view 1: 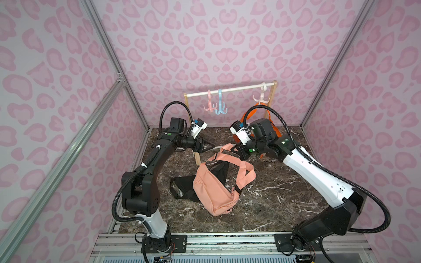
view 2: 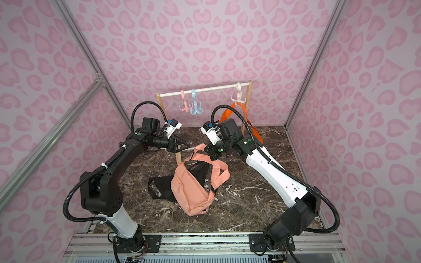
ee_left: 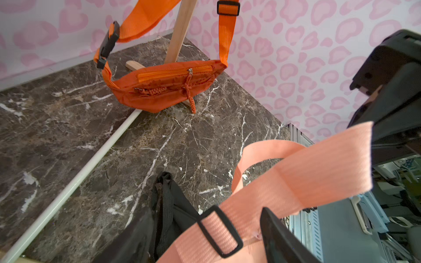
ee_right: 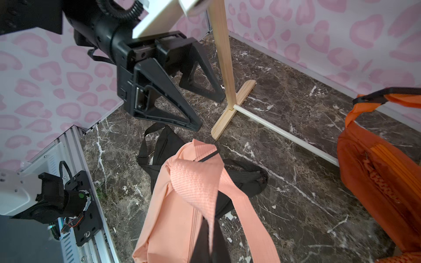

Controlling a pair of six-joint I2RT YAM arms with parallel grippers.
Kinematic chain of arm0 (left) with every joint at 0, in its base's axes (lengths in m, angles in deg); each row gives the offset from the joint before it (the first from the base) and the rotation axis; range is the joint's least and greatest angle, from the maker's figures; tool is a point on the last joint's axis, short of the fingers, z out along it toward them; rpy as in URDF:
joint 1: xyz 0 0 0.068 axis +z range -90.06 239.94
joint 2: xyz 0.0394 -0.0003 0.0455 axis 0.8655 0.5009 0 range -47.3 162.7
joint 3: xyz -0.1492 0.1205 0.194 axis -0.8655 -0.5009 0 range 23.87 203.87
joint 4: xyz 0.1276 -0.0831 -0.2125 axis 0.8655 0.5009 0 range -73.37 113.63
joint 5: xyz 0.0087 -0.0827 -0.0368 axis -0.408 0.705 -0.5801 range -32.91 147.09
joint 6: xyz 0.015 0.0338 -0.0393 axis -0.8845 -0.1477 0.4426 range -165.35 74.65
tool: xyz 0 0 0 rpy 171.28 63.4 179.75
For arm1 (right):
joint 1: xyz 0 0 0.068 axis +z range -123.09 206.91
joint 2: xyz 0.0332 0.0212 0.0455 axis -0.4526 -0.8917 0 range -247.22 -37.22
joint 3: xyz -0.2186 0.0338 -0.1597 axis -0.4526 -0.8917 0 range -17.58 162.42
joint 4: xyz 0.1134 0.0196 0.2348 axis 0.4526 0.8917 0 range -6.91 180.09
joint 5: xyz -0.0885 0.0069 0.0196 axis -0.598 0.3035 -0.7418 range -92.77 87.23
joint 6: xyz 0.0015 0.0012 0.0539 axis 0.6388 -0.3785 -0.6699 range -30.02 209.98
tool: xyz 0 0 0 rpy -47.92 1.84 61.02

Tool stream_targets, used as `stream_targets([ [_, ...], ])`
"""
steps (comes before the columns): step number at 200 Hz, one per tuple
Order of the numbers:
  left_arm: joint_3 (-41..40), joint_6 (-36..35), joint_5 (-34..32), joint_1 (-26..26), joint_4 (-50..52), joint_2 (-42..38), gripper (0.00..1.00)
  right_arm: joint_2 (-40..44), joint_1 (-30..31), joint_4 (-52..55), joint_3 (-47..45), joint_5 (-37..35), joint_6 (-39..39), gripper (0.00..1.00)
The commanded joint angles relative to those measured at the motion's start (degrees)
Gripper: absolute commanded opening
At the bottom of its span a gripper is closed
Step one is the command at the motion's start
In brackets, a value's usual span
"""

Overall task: Hang the bag on a hook
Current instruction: Pick up the bag from the bag.

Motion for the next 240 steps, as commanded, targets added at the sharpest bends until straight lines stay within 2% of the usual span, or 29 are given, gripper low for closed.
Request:
stream_targets([
  [1,0.2,-3.3,4.2,0.3,3.4,2.7,0.76,0.8,-0.2,-0.5,-0.1,3.3,1.8,0.00],
  [33,2.6,-6.9,10.1,0.4,7.7,7.3,0.75,2.4,-0.6,-3.9,-0.8,7.0,1.8,0.00],
  [72,2.1,-10.7,13.5,0.2,10.7,7.8,0.75,2.8,-0.7,-5.9,-1.1,9.2,3.5,0.00],
  [108,5.9,-20.8,17.4,0.2,23.0,10.7,0.75,2.9,-1.3,-9.3,-1.8,12.4,5.0,0.00],
  [124,10.2,-29.8,19.2,-0.1,34.2,14.1,0.73,3.0,-1.5,-11.1,-2.2,14.0,5.4,0.00],
  [145,19.4,-54.4,22.9,-0.1,60.5,20.4,0.72,3.1,-2.3,-13.7,-3.2,14.8,6.0,0.00],
  [177,19.9,-54.0,22.7,-0.3,61.3,21.3,0.72,2.5,-5.3,-18.9,-5.5,17.8,4.7,0.00],
  [240,19.5,-52.8,20.1,-2.3,61.4,17.7,0.72,-0.1,-6.4,-23.5,-5.3,20.6,4.8,0.00],
])
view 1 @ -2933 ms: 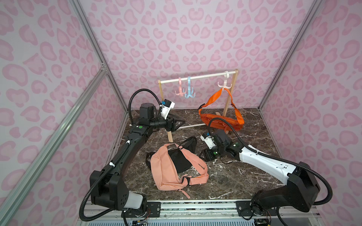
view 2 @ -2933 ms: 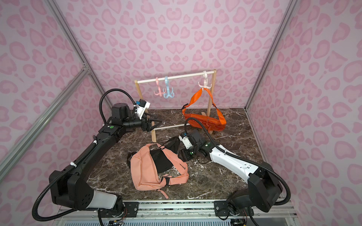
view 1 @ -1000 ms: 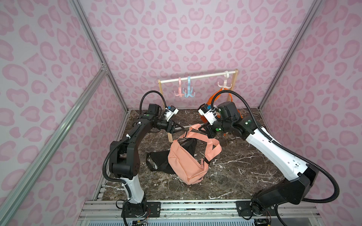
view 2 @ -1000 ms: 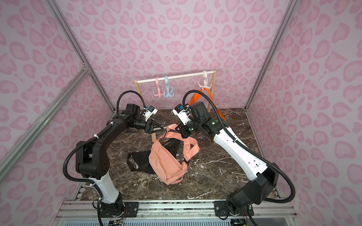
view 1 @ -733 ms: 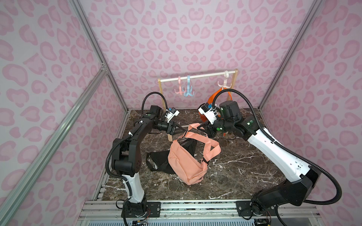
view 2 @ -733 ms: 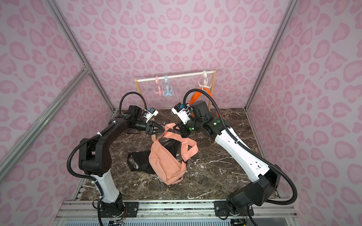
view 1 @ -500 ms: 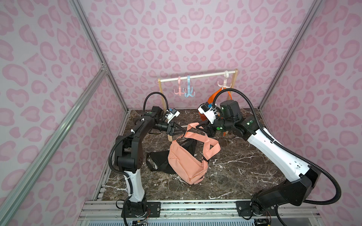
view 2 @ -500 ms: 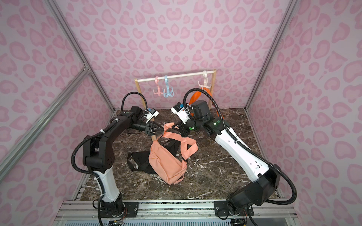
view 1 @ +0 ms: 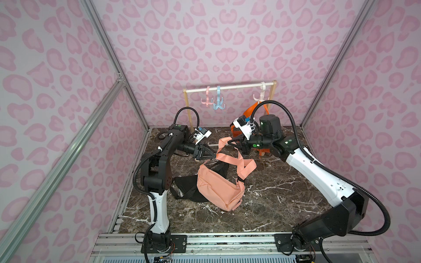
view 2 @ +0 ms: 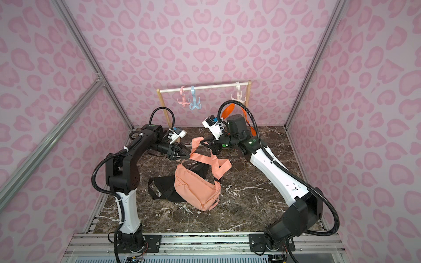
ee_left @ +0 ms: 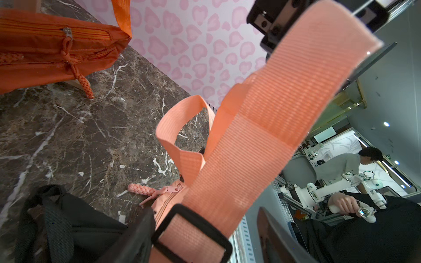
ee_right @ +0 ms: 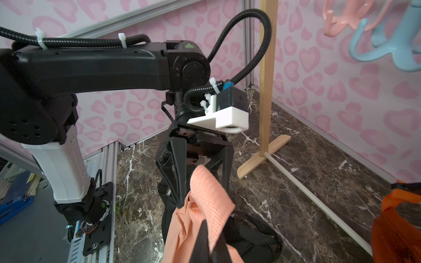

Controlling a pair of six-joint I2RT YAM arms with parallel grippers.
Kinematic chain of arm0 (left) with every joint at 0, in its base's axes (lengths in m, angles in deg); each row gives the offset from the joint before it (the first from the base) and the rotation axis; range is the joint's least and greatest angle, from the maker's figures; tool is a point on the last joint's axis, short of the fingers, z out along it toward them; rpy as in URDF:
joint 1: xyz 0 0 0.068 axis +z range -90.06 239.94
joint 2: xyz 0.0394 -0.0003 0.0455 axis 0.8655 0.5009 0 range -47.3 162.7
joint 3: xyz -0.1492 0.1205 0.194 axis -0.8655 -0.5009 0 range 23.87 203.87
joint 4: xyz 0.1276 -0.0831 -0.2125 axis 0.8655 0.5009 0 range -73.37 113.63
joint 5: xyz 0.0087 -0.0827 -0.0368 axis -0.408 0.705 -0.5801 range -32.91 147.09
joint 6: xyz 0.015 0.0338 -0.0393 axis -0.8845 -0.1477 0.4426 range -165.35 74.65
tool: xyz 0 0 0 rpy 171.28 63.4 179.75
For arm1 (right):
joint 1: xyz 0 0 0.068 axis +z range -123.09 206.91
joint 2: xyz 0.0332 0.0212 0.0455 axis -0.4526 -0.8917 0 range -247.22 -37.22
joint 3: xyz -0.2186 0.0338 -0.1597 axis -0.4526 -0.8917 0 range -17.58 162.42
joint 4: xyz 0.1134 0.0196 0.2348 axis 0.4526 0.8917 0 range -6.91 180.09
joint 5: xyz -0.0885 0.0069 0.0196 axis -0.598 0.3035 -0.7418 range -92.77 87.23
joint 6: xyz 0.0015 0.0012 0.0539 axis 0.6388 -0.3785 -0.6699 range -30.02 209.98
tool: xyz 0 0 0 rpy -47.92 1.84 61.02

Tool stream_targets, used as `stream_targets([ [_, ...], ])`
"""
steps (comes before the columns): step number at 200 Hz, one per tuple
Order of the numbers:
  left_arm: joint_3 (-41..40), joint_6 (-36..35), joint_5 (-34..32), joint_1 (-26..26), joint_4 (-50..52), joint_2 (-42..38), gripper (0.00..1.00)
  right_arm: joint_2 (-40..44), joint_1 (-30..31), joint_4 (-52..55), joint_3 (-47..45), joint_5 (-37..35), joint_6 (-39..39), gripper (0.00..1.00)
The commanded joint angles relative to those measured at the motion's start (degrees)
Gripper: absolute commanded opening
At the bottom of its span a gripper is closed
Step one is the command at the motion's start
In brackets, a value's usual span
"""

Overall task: Hang the bag on a hook
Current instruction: Pick up the bag from the bag.

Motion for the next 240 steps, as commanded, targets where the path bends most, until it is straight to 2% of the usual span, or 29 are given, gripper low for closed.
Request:
stream_targets([
  [1,0.0,-1.4,-0.3,-0.5,2.7,-1.1,0.72,-0.9,-0.1,-4.2,0.4,2.0,-0.1,0.00],
  [41,-0.9,-0.9,-2.5,-2.7,2.7,-1.6,0.70,-1.3,-0.6,-7.9,0.8,1.5,-1.3,0.00],
  [75,-0.7,0.3,-4.5,-3.7,2.7,-1.2,0.61,-1.5,-0.7,-8.3,1.9,0.2,-1.8,0.00],
  [93,-0.1,1.0,-5.2,-3.9,2.8,-1.3,0.46,-1.3,-0.7,-7.6,1.6,-0.8,-1.6,0.00],
  [107,1.1,2.3,-5.9,-4.0,2.8,-1.2,0.22,-0.9,-0.7,-7.0,1.0,-1.3,-1.6,0.00],
  [117,2.8,4.1,-6.4,-3.9,2.7,-1.0,0.09,-0.3,-0.7,-6.6,0.2,-1.9,-1.8,0.00],
  [122,3.8,5.6,-6.6,-3.9,2.4,-0.9,0.04,0.1,-0.7,-6.6,-0.3,-2.4,-2.1,0.00],
  [129,5.1,7.4,-6.7,-3.9,2.0,-1.0,0.03,0.9,-0.7,-6.7,-1.3,-3.3,-2.5,0.00],
  [152,5.9,14.2,-8.0,-4.1,-2.5,-4.2,0.03,3.5,-0.8,-8.2,-6.9,-6.3,-4.1,0.25],
  [165,3.0,20.5,-10.9,-4.7,-10.1,-8.2,0.03,5.0,-0.9,-9.3,-9.7,-7.6,-5.2,0.40],
  [175,-0.5,27.9,-14.1,-5.5,-17.8,-11.9,0.03,6.1,-1.0,-9.9,-11.6,-8.6,-5.8,0.49],
  [201,-7.3,40.9,-23.0,-7.0,-33.5,-18.9,0.03,8.6,-1.4,-11.0,-16.1,-11.2,-7.4,0.60],
  [214,-8.0,44.5,-26.6,-7.2,-36.4,-20.1,0.03,10.1,-2.1,-12.2,-19.2,-12.0,-8.9,0.69],
  [240,-8.4,52.2,-37.4,-7.7,-41.4,-21.2,0.03,14.0,-4.3,-14.6,-25.5,-14.2,-12.7,0.78],
])
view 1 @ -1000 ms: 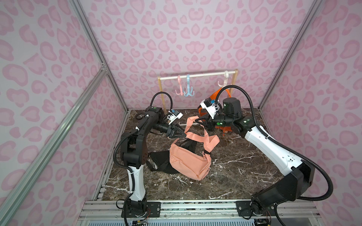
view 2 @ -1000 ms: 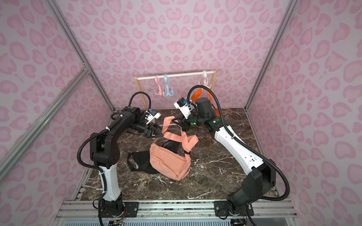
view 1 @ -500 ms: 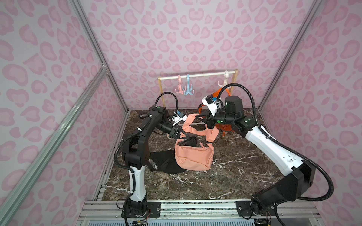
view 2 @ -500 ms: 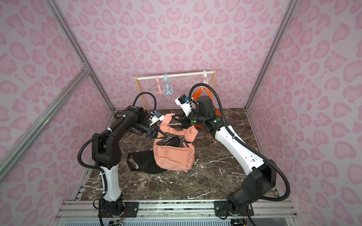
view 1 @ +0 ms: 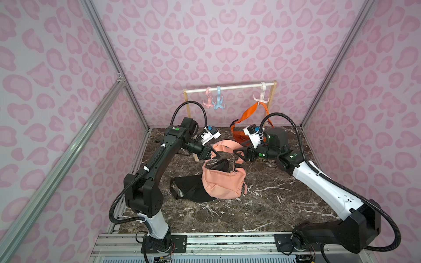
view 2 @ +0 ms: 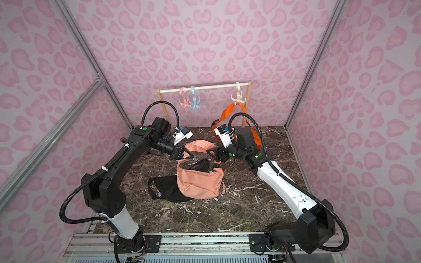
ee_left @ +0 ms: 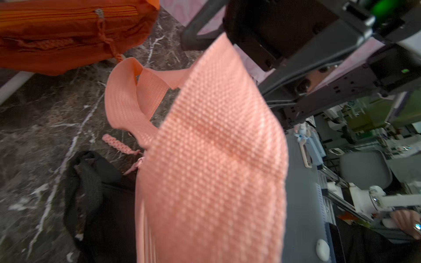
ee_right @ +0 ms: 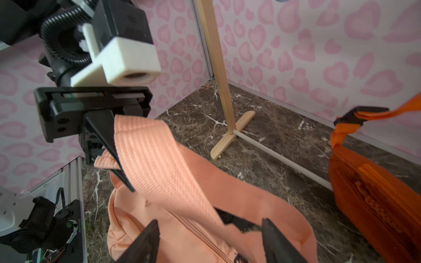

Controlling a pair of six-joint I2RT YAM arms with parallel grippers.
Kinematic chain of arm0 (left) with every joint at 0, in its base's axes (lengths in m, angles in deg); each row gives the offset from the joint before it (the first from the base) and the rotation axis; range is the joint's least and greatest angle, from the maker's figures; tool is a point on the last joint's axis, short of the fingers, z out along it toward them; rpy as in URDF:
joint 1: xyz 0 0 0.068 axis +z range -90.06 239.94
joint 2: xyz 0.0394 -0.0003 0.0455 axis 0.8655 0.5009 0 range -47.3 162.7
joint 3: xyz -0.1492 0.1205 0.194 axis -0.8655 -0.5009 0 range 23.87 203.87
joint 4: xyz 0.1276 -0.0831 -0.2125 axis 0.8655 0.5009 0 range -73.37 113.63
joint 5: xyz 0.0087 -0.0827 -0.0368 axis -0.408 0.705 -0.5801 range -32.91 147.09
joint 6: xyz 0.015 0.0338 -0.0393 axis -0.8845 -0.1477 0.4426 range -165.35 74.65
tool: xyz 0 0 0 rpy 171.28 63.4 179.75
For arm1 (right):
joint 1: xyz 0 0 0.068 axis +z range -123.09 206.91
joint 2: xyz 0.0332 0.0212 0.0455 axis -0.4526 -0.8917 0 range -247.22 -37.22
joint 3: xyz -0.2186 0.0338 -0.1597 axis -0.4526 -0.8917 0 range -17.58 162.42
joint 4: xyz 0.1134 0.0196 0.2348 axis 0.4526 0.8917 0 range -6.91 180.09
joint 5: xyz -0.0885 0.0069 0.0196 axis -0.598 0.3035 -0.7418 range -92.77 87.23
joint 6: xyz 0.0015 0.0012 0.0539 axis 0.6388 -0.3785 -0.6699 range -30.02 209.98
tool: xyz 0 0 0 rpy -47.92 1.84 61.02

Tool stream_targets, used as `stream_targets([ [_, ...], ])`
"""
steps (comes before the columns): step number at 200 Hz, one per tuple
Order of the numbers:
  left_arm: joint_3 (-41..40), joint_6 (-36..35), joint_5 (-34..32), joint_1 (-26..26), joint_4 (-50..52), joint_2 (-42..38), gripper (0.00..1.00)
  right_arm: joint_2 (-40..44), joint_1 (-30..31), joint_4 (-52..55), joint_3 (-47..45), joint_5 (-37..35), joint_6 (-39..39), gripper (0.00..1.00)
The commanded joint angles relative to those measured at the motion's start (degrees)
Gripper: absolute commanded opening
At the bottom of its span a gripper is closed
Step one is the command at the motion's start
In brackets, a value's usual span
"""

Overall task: Hang the bag on a hook
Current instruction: Pick up the bag from the bag.

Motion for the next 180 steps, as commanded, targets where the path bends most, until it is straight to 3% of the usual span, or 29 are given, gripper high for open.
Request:
stream_targets([
  [1,-0.6,11.5,-12.1,-0.4,-10.6,-1.4,0.03,2.7,-1.4,-4.6,-4.7,-3.4,-4.6,0.78],
  [45,-1.9,15.5,-14.7,-1.3,-14.9,-3.1,0.03,4.6,-2.1,-13.7,-16.3,-9.1,-11.3,0.84],
  [90,-2.0,14.5,-14.9,-2.7,-14.1,-4.3,0.03,-2.4,-2.5,-26.6,-21.4,-9.1,-17.1,0.85],
  [127,-3.0,14.3,-15.8,-3.4,-14.4,-5.1,0.03,-10.4,-2.6,-36.0,-21.5,-7.1,-20.0,0.85],
  [180,-5.6,14.2,-16.5,-3.8,-16.6,-7.5,0.03,-19.2,-2.2,-43.9,-19.9,-13.6,-22.0,0.78],
])
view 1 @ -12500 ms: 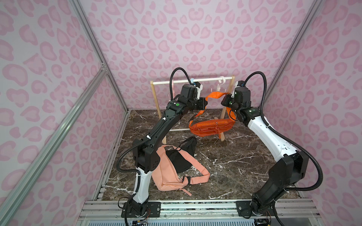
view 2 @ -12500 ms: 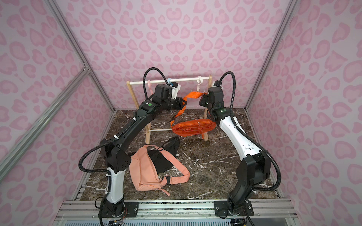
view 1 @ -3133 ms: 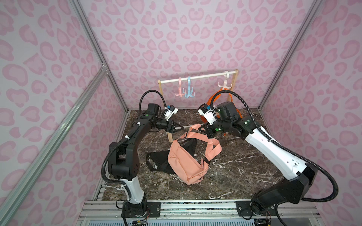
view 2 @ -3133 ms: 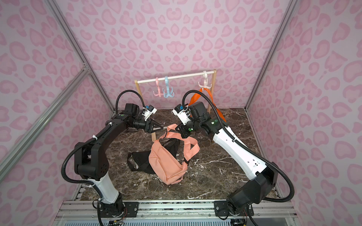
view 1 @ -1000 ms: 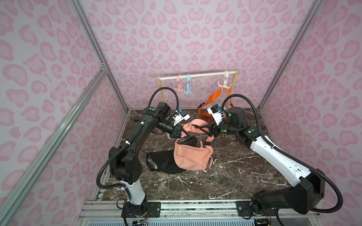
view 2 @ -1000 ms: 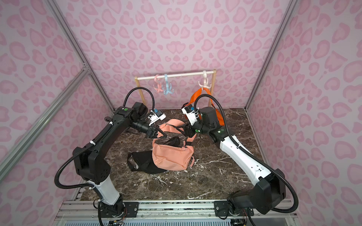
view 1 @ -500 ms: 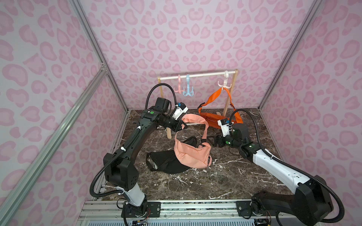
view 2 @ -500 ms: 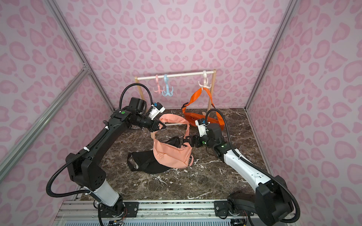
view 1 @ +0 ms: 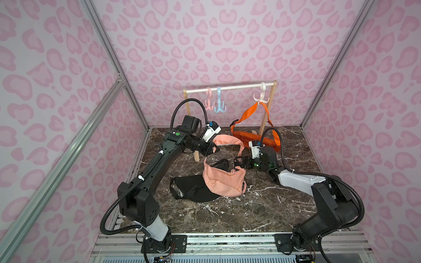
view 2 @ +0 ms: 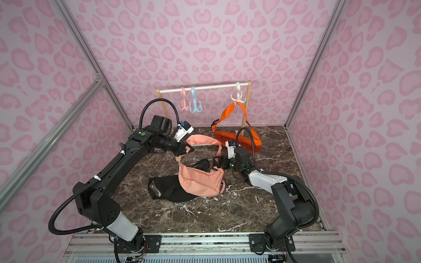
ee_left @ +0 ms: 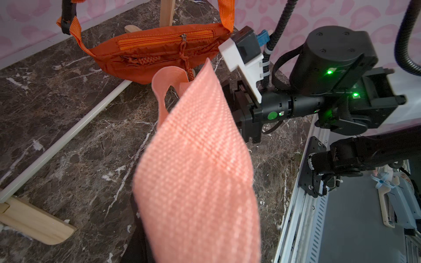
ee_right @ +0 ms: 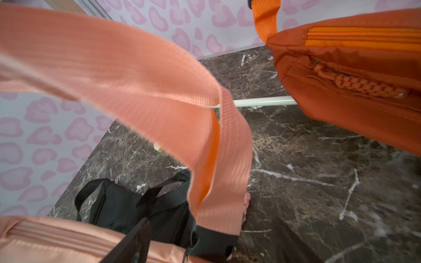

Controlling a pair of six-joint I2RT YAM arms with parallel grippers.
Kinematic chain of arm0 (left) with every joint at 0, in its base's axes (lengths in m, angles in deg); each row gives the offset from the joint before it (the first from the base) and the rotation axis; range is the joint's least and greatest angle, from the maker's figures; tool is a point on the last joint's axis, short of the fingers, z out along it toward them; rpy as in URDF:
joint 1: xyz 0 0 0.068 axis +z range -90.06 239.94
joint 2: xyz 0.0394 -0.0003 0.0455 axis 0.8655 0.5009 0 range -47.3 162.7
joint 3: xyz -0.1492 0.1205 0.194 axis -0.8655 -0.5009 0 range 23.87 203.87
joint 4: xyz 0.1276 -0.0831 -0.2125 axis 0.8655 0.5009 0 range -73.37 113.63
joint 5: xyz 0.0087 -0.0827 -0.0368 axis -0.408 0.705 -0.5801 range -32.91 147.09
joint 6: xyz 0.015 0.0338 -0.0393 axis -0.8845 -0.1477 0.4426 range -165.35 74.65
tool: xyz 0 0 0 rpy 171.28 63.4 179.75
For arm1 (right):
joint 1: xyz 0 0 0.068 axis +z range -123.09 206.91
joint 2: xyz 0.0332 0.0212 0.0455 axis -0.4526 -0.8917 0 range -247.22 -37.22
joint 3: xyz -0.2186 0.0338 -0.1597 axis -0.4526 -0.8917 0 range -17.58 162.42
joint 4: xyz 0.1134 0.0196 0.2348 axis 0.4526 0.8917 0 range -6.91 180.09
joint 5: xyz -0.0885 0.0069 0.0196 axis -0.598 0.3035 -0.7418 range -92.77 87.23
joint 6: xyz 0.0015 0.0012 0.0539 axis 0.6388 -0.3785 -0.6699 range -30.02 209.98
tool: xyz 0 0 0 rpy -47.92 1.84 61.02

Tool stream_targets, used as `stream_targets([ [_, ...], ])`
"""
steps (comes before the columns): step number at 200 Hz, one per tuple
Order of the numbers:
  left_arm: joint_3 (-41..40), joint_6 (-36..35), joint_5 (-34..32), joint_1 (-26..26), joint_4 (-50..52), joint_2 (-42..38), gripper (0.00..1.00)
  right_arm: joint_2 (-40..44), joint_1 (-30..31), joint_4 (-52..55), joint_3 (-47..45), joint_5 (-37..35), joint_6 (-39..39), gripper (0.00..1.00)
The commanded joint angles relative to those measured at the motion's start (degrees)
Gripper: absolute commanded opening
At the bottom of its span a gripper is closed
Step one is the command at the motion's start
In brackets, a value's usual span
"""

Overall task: Hang the bag on a hook
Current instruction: Pick up the bag from the bag, then hang the bag on the hook.

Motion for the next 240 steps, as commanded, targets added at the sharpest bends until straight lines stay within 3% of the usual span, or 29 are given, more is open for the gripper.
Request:
stream_targets([
  [1,-1.1,-0.1,-0.1,-0.2,-2.8,-1.3,0.03,-3.0,0.5,-6.7,1.1,-4.3,-1.4,0.77],
  [16,-2.0,-0.5,-0.1,-0.2,-3.2,-2.3,0.03,-4.4,0.9,-7.8,2.0,-5.6,-1.0,0.61],
  [45,-4.3,-0.3,-2.4,-0.2,-5.4,-4.2,0.03,-4.7,1.1,-5.0,4.9,-7.0,1.0,0.00],
  [96,-6.6,6.5,-15.3,2.0,-12.1,-5.7,0.03,5.9,2.2,8.0,8.6,-12.4,7.4,0.00],
  [130,-6.3,12.2,-24.0,3.7,-17.5,-5.6,0.03,11.2,5.2,21.3,17.6,-17.8,12.9,0.00],
  [240,2.7,17.1,-21.0,3.5,-19.7,-1.5,0.03,2.8,7.8,31.6,42.1,-22.4,18.2,0.00],
])
